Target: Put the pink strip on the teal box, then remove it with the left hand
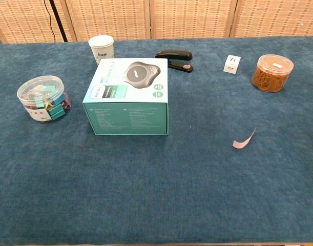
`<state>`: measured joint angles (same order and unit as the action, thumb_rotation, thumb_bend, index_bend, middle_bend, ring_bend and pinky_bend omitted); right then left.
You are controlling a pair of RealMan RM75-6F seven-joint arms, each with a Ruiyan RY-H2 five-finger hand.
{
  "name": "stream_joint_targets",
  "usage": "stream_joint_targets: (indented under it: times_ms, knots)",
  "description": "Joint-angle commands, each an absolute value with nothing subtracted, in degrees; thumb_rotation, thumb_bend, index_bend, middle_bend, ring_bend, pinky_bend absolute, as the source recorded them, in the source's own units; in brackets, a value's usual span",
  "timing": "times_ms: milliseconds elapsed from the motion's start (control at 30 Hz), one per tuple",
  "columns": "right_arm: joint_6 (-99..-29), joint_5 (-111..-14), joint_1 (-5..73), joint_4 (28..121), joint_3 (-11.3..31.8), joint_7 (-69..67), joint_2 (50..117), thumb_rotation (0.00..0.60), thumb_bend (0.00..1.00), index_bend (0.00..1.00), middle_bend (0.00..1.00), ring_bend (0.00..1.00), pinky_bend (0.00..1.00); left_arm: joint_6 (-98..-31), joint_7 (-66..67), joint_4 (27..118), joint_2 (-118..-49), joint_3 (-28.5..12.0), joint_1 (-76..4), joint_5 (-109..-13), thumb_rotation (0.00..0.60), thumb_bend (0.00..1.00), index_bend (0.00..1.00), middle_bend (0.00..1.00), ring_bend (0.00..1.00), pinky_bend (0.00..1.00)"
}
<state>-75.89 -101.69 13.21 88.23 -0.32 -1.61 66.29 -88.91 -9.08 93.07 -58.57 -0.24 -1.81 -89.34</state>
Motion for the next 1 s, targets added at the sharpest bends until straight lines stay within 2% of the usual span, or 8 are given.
stream_joint_targets:
  times_ms: [33, 100, 233, 400, 1000]
  knots:
    - [-72.82, -103.05, 16.34, 86.58, 0.16, -2.42, 68.44, 0.6, 0.17, 0.21, 0.0, 0.0, 0.0, -88.49, -8.96, 93.2, -58.58, -0.38, -1.98, -88.96, 0.6, 0.0, 0.0, 0.0, 0.0, 0.0]
    - [-71.26, -103.26, 17.82, 86.08, 0.52, -1.74, 69.29, 0.6, 0.26, 0.22, 0.0, 0.0, 0.0, -88.32, -8.98, 93.29, -58.52, -0.41, -2.01, -88.77, 0.6, 0.0, 0.0, 0.0, 0.0, 0.0]
    - [-67.49, -102.67, 20.66, 85.89, 1.14, 0.86, 71.1, 0.6, 0.3, 0.24, 0.0, 0.0, 0.0, -88.52, -9.35, 93.31, -58.38, -0.45, -1.87, -88.73, 0.6, 0.0, 0.0, 0.0, 0.0, 0.0]
    - [-63.61, -100.66, 23.4, 85.96, 2.28, 2.43, 72.62, 0.6, 0.47, 0.28, 0.0, 0.0, 0.0, -88.52, -9.95, 93.15, -58.25, -0.44, -1.8, -88.7, 0.6, 0.0, 0.0, 0.0, 0.0, 0.0]
    - [-53.77, -95.58, 30.22, 82.62, 2.79, 8.44, 77.58, 0.6, 0.48, 0.28, 0.0, 0.0, 0.0, -88.47, -11.98, 92.75, -57.73, -0.49, -1.75, -88.81, 0.6, 0.0, 0.0, 0.0, 0.0, 0.0]
